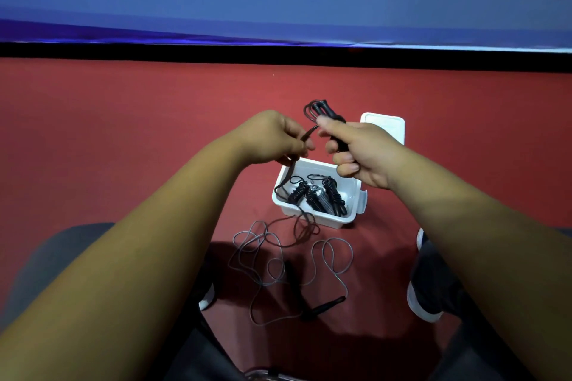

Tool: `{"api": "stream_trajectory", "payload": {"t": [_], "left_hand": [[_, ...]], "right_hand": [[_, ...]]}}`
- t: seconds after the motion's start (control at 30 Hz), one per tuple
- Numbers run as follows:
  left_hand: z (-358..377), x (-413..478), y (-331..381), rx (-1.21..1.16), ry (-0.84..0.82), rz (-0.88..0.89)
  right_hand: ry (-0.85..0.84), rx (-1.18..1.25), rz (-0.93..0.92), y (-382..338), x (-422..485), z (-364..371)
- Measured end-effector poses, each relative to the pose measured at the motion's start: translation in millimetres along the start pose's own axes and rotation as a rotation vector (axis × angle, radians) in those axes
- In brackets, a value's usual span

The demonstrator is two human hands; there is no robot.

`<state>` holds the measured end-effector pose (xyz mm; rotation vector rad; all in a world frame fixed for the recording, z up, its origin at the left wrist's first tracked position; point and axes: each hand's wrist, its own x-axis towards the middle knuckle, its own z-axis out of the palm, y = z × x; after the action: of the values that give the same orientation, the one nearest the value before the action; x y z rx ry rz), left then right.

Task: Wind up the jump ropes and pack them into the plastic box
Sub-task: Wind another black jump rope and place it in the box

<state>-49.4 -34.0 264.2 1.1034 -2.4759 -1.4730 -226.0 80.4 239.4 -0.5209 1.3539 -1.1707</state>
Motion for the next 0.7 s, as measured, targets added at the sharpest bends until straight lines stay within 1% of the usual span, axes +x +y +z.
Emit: {"api": "stream_trajectory", "payload": {"t": [0.07,0.13,0.37,0.5,0.53,0.63,0.7], "left_hand": [[-4.1,0.3,1.0,-0.196,-0.029,0.004],[-6.5,0.0,2.0,-0.251,-0.058,0.006],[-3.9,3.9,-1.1,-0.129,-0.047,0.01],[-4.2,7.3,-5.5,0.092,-0.001,0.003],[-2.6,7.9,-5.6,0.114,-0.004,0.01],[1.3,10.5,-5.1,0.094,-0.024,0.028],[1.6,11.5,-7.2,-0.012,-0.058,0.015]], "right_hand": [[0.012,0.051,0.016,-4.9,-0.1,-1.6],[0.025,0.07,0.03,-7.0,-0.2,-3.8],[0.031,0.142,0.055,-7.5,-2.8,-2.8],[0.026,0.191,0.063,-10.9,-5.6,0.4],[0.019,0.196,0.059,-12.6,-6.4,2.0],[0.006,0.193,0.024,-19.1,-8.6,5.5],[0.014,0.189,-0.003,-22.8,-9.5,4.7]]}}
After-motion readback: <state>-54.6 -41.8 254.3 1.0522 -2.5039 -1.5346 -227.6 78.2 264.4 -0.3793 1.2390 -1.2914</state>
